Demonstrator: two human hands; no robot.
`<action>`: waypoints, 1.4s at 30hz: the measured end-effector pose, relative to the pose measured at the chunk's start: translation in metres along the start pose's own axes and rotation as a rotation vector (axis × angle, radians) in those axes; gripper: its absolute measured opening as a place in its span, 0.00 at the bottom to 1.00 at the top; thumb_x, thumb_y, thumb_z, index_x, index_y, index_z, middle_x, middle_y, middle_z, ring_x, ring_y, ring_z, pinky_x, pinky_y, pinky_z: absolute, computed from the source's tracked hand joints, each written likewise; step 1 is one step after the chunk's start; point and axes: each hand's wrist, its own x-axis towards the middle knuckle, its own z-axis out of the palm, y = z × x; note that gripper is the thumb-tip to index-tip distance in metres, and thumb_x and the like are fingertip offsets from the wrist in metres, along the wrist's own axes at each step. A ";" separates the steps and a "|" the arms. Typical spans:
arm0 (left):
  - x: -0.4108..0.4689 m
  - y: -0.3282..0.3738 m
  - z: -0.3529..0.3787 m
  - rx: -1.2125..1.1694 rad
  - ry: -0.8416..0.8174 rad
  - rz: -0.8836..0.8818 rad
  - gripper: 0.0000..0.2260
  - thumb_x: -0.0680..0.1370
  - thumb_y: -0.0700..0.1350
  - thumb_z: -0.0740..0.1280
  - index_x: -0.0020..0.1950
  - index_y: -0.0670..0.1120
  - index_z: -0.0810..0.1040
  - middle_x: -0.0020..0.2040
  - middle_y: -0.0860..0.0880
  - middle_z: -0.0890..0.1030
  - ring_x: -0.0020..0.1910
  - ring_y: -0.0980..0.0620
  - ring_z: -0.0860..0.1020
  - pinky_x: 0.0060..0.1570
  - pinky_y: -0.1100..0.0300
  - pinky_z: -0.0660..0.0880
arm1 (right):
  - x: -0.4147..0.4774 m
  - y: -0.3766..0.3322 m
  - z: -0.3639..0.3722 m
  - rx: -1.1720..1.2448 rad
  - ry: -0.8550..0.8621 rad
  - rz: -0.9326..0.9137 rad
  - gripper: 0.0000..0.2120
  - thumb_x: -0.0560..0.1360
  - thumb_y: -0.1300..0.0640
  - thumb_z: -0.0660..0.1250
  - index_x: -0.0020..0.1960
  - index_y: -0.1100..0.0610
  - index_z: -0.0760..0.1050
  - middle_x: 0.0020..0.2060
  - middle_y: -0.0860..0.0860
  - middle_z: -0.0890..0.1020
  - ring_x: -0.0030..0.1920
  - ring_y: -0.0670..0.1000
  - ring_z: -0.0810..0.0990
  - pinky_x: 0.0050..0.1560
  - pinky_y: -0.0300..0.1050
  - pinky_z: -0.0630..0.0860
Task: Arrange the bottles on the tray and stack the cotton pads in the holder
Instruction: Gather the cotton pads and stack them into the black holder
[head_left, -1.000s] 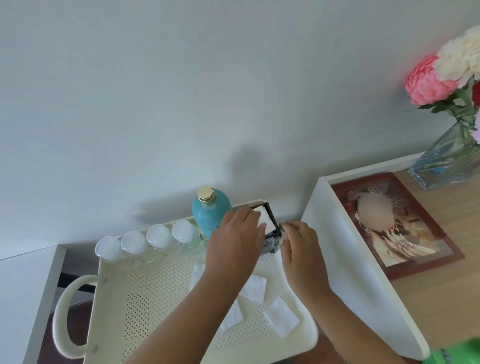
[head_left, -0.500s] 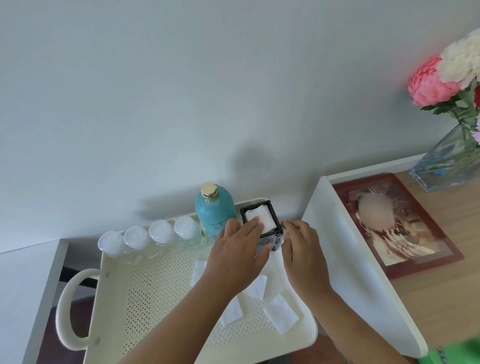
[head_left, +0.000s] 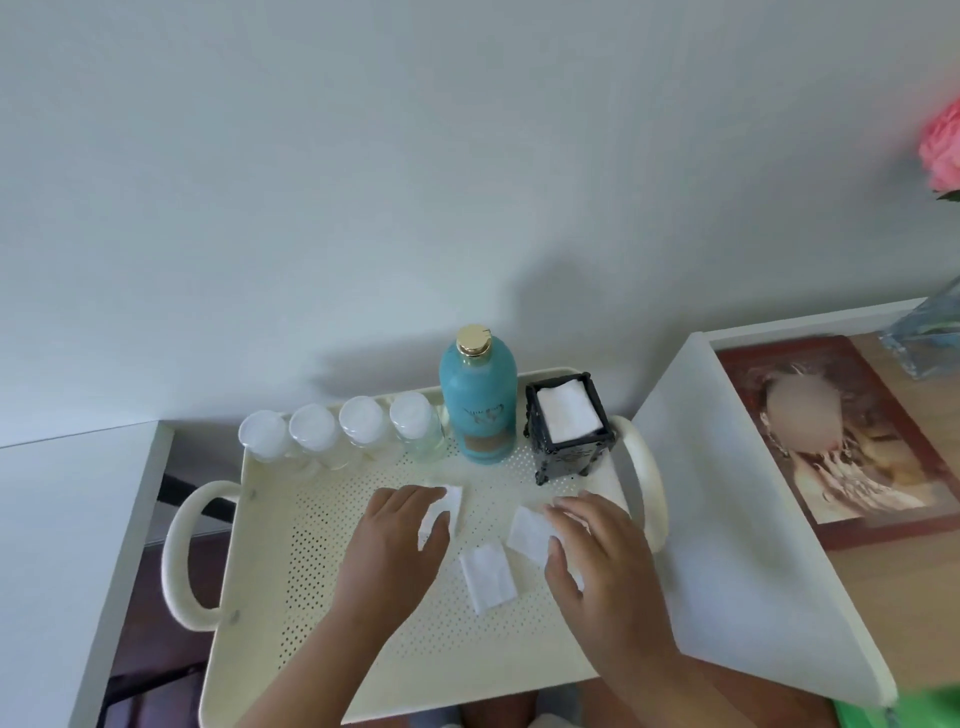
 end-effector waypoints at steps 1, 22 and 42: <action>-0.003 -0.009 0.003 0.007 -0.019 -0.018 0.12 0.74 0.43 0.73 0.57 0.45 0.82 0.52 0.53 0.84 0.53 0.47 0.77 0.47 0.53 0.78 | -0.003 -0.004 0.007 -0.012 -0.077 -0.002 0.13 0.72 0.61 0.68 0.56 0.56 0.79 0.52 0.48 0.79 0.58 0.51 0.77 0.56 0.45 0.73; 0.040 -0.050 0.040 0.120 -0.281 -0.037 0.15 0.77 0.45 0.64 0.64 0.52 0.74 0.57 0.53 0.78 0.60 0.47 0.67 0.60 0.52 0.63 | 0.003 -0.015 0.076 -0.250 -0.707 0.116 0.10 0.75 0.54 0.61 0.56 0.53 0.71 0.51 0.50 0.73 0.53 0.53 0.68 0.50 0.45 0.66; 0.028 0.029 -0.035 -0.494 -0.176 -0.176 0.05 0.78 0.48 0.66 0.49 0.60 0.77 0.38 0.62 0.81 0.32 0.64 0.75 0.32 0.73 0.70 | 0.134 0.047 -0.041 0.149 -0.351 0.199 0.10 0.80 0.51 0.60 0.60 0.48 0.73 0.40 0.43 0.75 0.42 0.42 0.74 0.39 0.37 0.68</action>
